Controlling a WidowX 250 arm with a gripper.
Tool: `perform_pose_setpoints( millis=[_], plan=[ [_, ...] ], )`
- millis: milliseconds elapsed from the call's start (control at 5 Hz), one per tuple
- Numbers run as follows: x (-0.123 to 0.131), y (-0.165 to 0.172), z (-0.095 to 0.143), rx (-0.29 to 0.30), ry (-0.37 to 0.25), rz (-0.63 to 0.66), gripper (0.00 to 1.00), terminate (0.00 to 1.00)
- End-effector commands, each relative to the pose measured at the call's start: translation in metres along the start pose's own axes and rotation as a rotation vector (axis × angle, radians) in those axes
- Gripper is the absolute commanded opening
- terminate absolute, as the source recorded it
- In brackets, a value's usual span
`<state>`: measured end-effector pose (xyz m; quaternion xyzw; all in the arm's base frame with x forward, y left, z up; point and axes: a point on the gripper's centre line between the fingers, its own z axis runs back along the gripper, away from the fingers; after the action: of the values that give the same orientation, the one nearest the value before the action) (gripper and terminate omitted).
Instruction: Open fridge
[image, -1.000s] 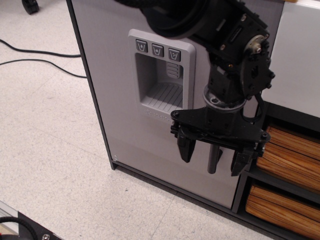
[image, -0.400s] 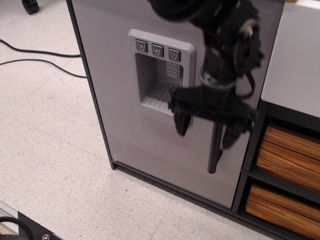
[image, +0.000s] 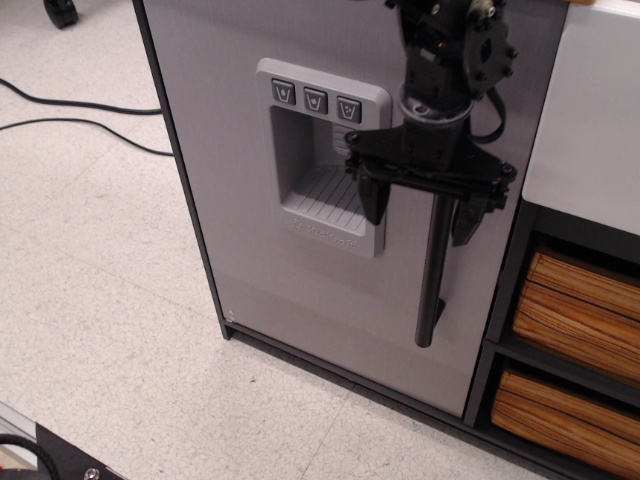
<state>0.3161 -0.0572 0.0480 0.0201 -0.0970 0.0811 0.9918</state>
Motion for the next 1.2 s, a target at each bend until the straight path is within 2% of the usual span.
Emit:
perform_pose_setpoints(
  millis=[0, 600, 800, 1000],
  plan=[
    [0.024, -0.009, 0.006, -0.033, -0.041, -0.078, 1.00, 0.00],
    [0.037, -0.023, 0.000, -0.044, -0.099, -0.164, 1.00, 0.00],
    [0.038, -0.023, 0.002, -0.079, -0.132, -0.158, 0.00, 0.00],
    [0.035, -0.023, 0.005, -0.093, -0.189, -0.163, 0.00, 0.00]
  ],
)
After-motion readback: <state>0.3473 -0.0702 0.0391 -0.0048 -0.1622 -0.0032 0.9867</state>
